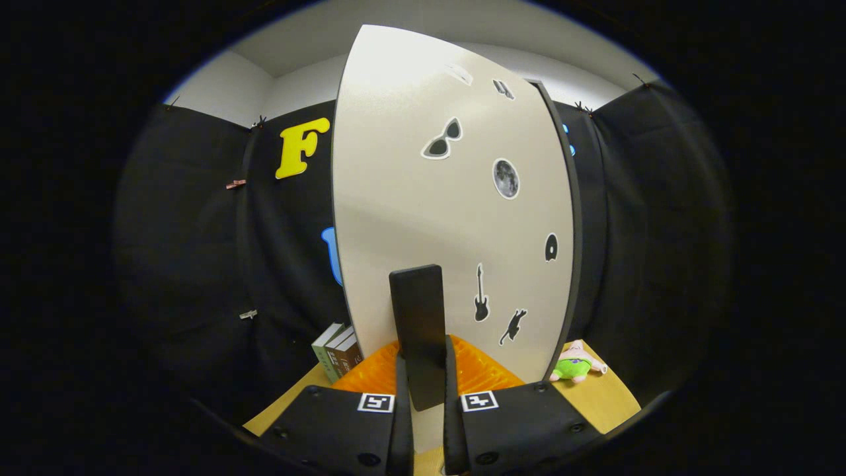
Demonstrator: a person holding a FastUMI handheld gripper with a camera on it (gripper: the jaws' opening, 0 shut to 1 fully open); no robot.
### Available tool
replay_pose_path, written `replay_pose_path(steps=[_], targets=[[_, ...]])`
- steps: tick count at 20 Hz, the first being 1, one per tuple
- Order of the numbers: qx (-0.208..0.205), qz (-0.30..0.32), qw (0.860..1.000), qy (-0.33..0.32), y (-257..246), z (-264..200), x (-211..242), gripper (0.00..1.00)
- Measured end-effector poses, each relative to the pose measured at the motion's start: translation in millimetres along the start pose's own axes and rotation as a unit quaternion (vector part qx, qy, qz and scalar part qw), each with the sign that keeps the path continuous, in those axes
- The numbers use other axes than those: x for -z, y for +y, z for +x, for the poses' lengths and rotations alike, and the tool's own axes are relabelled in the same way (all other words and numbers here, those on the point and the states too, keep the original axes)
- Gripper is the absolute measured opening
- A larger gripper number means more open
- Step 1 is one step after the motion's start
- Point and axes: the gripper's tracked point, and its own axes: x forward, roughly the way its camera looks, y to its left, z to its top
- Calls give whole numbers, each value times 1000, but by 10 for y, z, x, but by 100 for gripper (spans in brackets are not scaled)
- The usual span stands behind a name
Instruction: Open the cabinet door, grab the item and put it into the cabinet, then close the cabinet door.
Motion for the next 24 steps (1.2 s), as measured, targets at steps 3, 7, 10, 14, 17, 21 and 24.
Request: replay_pose_path(steps=[3,7,10,14,17,21,24], targets=[[18,3,1000,-2,-272,-262,-23,21],[49,-2,999,-7,-538,-452,-47,21],[75,-4,997,-9,-812,-624,-73,15],[125,2,992,-30,-1304,-929,-260,14],[154,-13,987,-33,-1596,-1073,-326,13],[199,-8,979,-36,-1961,-1194,-362,8],[224,-17,974,-37,-2176,-1276,-303,7]])
